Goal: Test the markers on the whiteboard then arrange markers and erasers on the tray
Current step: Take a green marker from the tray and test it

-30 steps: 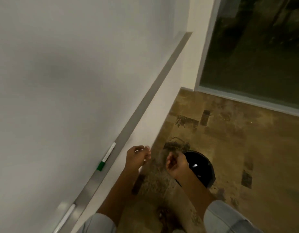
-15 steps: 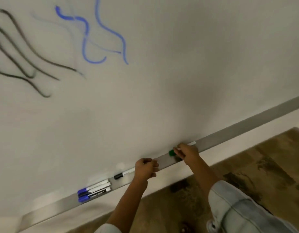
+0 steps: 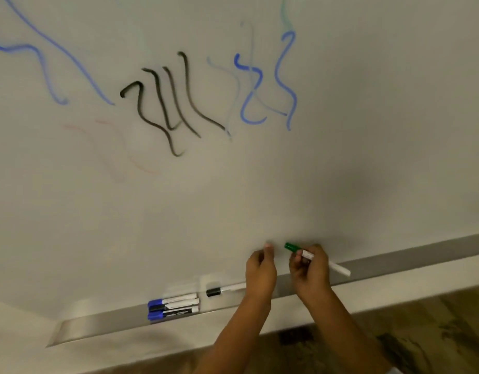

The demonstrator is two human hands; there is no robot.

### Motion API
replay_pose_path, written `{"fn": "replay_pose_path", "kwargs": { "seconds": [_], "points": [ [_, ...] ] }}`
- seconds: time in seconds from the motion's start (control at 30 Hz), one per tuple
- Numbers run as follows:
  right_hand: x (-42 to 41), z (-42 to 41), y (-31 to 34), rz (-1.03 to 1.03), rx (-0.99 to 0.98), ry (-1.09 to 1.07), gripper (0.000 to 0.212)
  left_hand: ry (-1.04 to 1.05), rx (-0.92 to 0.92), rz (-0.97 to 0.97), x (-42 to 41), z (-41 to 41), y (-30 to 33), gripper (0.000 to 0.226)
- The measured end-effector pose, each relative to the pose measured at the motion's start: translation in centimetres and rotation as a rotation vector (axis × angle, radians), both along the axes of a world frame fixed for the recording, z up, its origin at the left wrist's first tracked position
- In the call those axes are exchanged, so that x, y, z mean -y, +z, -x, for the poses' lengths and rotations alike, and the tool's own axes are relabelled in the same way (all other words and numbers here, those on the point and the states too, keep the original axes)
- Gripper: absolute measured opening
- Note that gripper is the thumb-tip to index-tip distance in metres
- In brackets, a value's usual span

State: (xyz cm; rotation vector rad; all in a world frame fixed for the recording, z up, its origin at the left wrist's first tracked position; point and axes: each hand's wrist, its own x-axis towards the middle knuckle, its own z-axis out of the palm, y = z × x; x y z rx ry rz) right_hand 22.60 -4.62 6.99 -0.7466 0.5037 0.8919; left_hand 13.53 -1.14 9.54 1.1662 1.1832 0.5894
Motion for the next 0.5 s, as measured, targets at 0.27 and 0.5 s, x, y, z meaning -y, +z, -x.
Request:
{"fn": "replay_pose_path", "kwargs": {
  "seconds": [0.27, 0.5],
  "points": [
    [-0.2, 7.3, 10.6, -0.258, 0.383, 0.201, 0.028, -0.048, 0.567, -0.177, 1.5, 2.5, 9.5, 0.037],
    [-3.0, 15.5, 15.4, -0.300, 0.920, 0.201, 0.031, 0.156, 0.622, -0.344, -0.7, 10.6, 16.3, 0.040]
  ]
}}
